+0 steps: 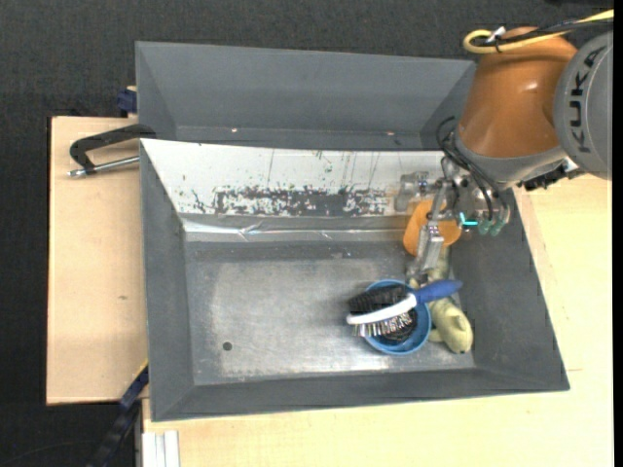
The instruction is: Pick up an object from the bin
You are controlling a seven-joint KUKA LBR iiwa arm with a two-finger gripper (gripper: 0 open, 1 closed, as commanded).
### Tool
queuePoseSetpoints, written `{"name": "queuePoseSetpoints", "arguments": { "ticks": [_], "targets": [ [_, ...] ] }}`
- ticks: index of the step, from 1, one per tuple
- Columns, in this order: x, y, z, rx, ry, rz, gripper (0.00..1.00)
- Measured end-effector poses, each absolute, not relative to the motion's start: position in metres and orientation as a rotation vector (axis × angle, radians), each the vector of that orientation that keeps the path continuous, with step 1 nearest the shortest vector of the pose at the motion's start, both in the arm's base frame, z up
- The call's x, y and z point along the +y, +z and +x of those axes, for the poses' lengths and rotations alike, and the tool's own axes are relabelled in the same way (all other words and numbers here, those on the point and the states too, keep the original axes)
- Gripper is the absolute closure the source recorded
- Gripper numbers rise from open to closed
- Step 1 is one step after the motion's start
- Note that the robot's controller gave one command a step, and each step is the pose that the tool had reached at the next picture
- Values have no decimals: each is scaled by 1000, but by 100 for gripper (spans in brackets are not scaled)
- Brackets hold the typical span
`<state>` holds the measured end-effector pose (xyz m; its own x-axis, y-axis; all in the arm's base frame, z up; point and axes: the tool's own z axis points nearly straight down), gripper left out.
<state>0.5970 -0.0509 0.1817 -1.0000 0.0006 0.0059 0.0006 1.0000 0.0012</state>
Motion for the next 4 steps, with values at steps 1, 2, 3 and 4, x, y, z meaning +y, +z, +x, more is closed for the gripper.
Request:
{"name": "queuePoseSetpoints", "arguments": {
  "ticks": [1,2,3,4],
  "targets": [
    [-68,92,552,-3157,3,114,0],
    [-22,84,512,-3164,16,108,0],
    [-23,84,509,-3146,12,102,100],
    [36,248,521,-3157,-4,36,100]
  ]
}}
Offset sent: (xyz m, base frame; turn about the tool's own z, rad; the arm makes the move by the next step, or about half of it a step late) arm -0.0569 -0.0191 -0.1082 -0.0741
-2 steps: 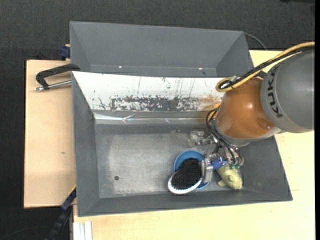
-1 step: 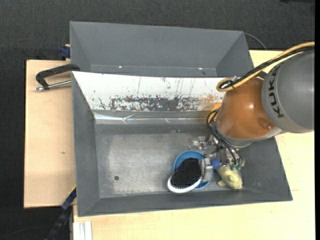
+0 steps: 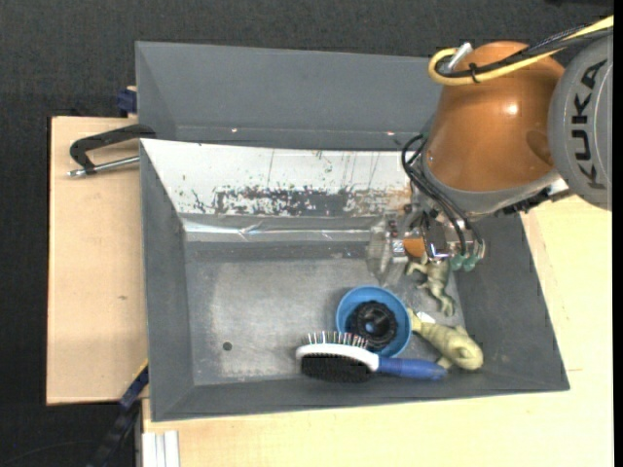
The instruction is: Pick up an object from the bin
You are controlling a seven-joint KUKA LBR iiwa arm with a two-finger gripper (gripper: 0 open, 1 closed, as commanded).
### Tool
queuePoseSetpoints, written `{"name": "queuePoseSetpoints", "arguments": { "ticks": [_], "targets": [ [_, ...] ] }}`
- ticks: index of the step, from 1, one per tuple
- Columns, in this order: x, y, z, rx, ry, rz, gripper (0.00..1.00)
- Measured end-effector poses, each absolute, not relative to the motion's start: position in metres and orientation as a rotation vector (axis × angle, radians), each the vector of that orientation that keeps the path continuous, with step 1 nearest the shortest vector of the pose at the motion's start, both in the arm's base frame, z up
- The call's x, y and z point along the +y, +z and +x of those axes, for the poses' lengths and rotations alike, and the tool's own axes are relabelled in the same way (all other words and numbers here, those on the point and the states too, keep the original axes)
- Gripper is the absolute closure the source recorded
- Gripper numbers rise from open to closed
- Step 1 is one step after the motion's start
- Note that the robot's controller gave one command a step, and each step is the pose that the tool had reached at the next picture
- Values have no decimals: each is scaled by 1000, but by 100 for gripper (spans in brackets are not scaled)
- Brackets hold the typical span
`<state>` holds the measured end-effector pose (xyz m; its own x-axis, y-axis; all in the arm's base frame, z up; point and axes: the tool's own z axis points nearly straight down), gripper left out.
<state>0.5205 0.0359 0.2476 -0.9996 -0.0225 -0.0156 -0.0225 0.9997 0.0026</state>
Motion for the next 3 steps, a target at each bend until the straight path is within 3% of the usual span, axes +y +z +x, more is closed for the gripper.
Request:
{"name": "queuePoseSetpoints", "arguments": {
  "ticks": [1,2,3],
  "targets": [
    [34,243,519,3136,2,-32,0],
    [3,91,510,3110,1,-416,0],
    [4,98,516,3088,-3,-413,100]
  ]
}}
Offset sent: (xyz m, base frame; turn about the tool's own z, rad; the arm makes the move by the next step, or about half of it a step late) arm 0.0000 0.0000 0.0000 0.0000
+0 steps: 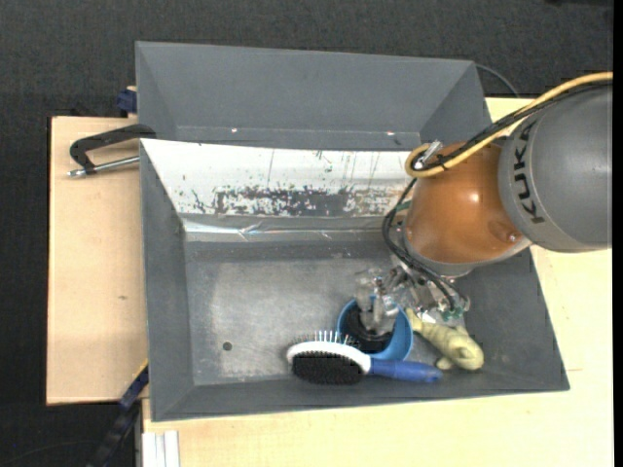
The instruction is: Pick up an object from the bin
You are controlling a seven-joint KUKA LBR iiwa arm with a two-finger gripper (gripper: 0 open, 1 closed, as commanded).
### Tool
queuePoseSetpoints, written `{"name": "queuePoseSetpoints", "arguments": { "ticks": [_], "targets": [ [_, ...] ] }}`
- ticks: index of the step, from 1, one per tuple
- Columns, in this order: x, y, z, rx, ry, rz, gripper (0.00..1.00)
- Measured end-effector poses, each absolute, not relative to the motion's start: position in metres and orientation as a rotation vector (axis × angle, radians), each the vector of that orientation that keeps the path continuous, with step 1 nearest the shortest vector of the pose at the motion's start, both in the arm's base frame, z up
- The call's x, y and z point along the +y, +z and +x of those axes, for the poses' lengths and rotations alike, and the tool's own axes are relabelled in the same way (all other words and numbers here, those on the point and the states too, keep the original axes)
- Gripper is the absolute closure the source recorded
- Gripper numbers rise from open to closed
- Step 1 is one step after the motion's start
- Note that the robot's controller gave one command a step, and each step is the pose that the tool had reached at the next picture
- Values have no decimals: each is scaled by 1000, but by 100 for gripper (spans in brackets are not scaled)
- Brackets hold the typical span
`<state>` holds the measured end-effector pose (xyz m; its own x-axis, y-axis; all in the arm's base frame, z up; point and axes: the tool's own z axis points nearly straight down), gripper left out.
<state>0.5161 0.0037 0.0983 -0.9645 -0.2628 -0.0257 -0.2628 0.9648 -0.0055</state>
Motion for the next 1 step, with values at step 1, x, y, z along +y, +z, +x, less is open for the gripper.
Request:
{"name": "queuePoseSetpoints", "arguments": {
  "ticks": [1],
  "targets": [
    [4,93,510,3110,1,-418,0]
  ]
}}
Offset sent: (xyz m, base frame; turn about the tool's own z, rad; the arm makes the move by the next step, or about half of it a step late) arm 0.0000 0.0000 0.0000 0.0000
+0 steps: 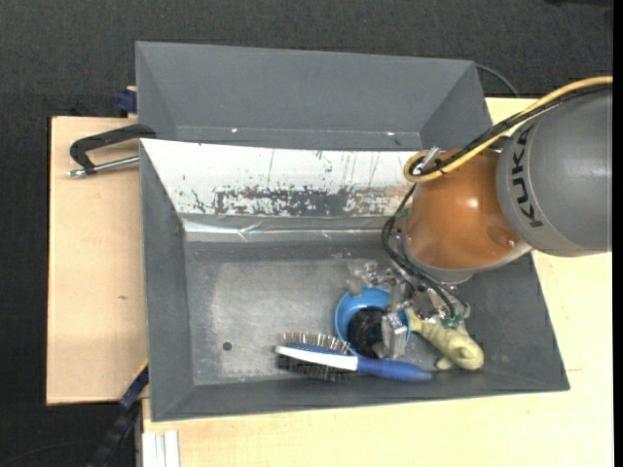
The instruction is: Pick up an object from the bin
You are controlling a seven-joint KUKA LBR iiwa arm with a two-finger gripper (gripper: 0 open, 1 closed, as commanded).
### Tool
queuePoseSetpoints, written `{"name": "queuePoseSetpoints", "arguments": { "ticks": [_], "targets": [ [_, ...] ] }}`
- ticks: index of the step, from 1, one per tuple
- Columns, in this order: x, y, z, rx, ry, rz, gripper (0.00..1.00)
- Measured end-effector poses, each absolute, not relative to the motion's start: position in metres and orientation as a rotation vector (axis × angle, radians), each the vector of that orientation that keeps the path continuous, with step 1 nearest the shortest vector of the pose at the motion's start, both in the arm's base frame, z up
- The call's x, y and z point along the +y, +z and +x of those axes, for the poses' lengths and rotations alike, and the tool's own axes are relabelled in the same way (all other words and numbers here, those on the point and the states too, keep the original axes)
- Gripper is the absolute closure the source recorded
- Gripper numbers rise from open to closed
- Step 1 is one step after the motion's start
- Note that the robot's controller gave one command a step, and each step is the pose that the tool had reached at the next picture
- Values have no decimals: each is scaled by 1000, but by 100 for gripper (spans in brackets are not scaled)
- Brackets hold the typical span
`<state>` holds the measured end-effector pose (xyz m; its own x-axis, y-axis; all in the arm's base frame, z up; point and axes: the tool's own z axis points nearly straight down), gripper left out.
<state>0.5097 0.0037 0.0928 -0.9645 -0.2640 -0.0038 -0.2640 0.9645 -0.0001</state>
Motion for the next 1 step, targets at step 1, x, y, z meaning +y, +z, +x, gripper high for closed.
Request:
{"name": "queuePoseSetpoints", "arguments": {
  "ticks": [1],
  "targets": [
    [4,74,522,3100,3,-414,0]
  ]
}}
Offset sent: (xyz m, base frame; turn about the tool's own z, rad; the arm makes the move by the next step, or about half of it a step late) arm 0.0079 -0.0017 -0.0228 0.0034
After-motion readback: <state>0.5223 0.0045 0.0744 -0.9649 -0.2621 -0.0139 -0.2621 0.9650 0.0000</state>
